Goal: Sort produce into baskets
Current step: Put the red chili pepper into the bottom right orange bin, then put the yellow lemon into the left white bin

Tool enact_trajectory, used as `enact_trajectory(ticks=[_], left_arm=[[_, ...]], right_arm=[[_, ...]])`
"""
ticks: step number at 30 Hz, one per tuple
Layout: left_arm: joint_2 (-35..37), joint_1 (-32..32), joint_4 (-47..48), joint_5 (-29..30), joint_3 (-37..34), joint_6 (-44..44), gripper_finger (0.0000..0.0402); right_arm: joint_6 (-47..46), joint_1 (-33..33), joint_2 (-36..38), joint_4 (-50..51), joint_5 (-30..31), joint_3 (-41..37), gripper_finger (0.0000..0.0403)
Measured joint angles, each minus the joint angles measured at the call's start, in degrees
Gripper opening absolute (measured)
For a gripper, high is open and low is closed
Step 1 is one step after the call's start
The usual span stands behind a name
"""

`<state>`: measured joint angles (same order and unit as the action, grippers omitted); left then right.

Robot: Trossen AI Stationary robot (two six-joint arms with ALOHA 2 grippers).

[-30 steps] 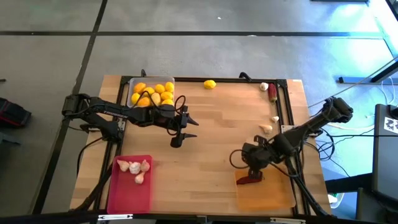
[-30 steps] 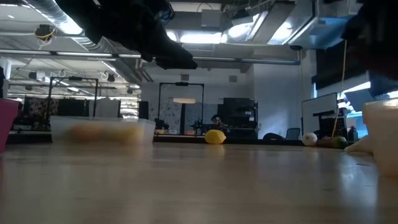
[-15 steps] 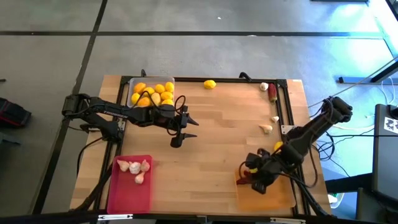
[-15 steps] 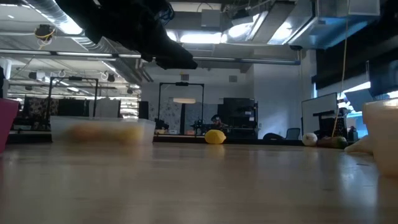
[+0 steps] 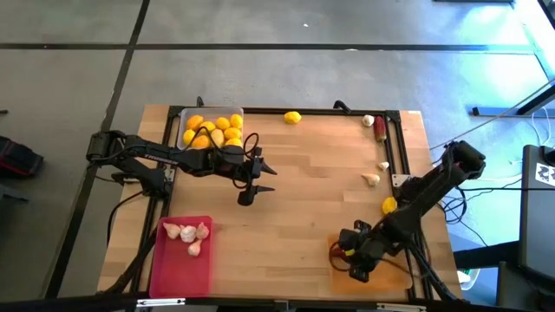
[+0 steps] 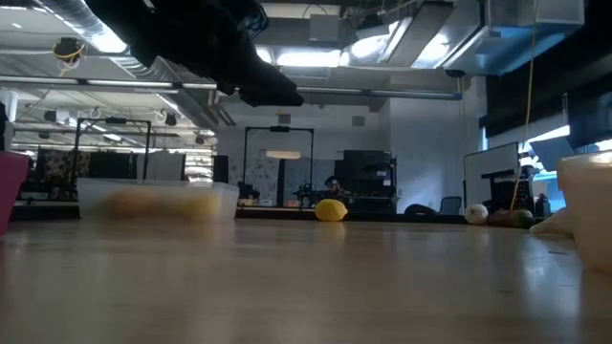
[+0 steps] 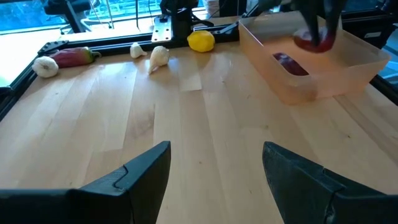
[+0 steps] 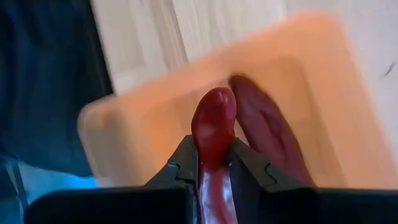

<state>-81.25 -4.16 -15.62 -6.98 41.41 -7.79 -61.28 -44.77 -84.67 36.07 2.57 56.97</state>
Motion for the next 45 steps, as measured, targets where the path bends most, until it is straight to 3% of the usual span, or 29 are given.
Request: enact_trajectory(ticks=[7, 12, 22, 32, 35, 45], left_arm=[[0.0, 0.0, 0.1, 0.0, 0.0, 0.0, 0.0251], [0.0, 0.0, 0.0, 0.0, 0.0, 0.0, 0.0251], [0.0, 0.0, 0.0, 0.0, 0.0, 0.2, 0.0251], [0.0, 0.0, 0.0, 0.0, 0.0, 0.2, 0.0251], [0.0, 0.0, 0.0, 0.0, 0.0, 0.1, 0.0251], [0.0, 0.0, 0.1, 0.0, 0.0, 0.2, 0.0251]], right_arm=[[-0.2, 0.1, -6.4, 0.0, -6.5, -0.1, 0.0054], [-1.5, 0.2, -7.9, 0.0, -5.6, -0.1, 0.0076], [-5.2, 1.5, -7.6, 1.1, -6.7, -0.1, 0.0174], [-4.9, 7.0, -0.8, 2.7, -14.2, -0.1, 0.0188], [-4.9, 8.6, 2.8, 6.8, -12.6, 0.0, 0.0188], [-5.8, 14.5, 9.3, 29.3, 1.7, 0.0, 0.0188]])
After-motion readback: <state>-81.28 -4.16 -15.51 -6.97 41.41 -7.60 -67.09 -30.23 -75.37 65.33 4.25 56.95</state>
